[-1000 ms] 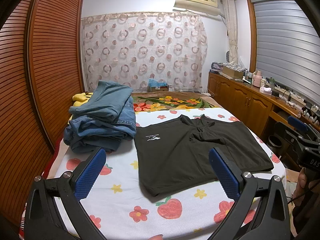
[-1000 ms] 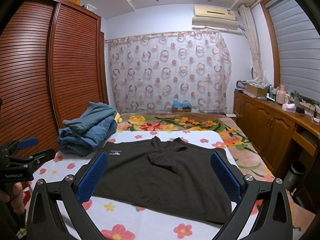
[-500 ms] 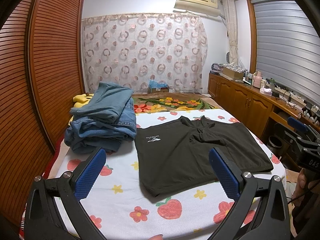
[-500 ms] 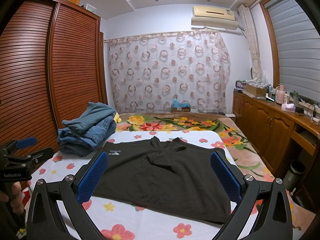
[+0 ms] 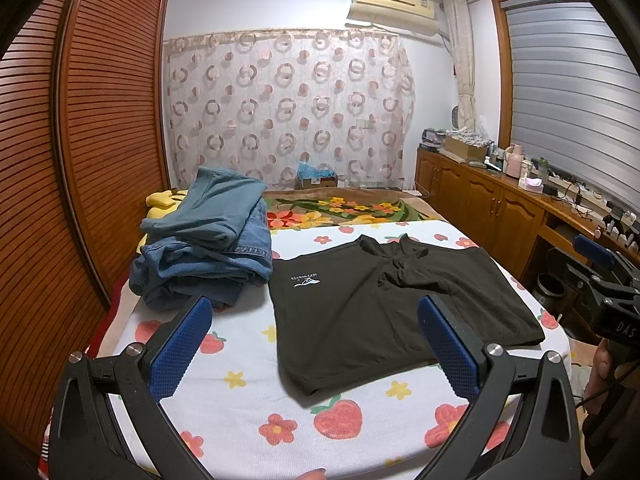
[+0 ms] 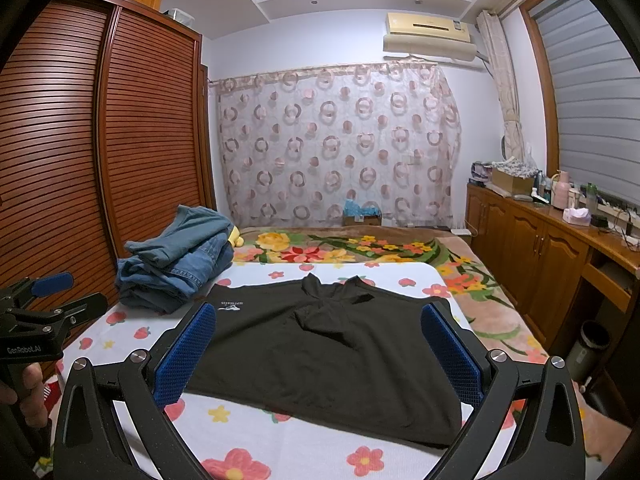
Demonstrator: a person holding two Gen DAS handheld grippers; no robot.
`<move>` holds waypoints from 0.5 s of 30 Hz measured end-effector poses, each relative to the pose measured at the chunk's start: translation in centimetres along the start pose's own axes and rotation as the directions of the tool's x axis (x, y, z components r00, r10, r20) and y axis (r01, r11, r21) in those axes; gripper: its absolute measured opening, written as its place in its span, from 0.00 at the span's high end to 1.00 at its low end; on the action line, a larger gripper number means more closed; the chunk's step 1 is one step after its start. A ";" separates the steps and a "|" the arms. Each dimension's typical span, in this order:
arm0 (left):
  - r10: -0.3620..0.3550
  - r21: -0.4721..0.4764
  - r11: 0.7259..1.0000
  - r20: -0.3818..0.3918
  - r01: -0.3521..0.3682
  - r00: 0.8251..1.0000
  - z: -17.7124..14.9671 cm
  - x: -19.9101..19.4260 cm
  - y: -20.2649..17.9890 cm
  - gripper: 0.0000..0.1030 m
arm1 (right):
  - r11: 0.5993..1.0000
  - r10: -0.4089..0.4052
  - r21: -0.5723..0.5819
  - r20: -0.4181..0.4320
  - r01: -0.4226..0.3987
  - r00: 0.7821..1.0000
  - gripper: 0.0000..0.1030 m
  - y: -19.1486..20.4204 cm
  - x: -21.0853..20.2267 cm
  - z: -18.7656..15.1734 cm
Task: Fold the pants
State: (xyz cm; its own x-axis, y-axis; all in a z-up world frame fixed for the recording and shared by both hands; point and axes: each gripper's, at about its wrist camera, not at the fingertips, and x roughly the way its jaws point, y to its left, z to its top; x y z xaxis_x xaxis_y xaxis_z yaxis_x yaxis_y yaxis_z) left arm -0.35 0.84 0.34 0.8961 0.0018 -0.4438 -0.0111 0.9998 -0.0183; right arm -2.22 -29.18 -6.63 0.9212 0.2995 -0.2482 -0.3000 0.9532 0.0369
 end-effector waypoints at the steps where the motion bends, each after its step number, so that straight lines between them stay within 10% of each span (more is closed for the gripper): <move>1: 0.000 0.000 1.000 0.000 0.000 1.000 0.0 0.0 0.1 0.00 | 1.000 0.000 0.000 0.000 0.000 1.000 0.01 0.0 0.0 0.0; 15: 0.000 0.000 1.000 0.003 0.000 1.000 0.0 0.0 0.0 0.00 | 1.000 0.001 0.000 0.002 -0.001 1.000 0.01 0.0 0.0 0.1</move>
State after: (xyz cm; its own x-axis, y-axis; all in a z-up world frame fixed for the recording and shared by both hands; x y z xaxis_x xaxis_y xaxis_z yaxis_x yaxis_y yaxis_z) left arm -0.41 0.82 0.31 0.8975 0.0020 -0.4411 -0.0110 0.9998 -0.0178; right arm -2.15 -29.20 -6.54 0.9216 0.3004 -0.2459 -0.3007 0.9530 0.0373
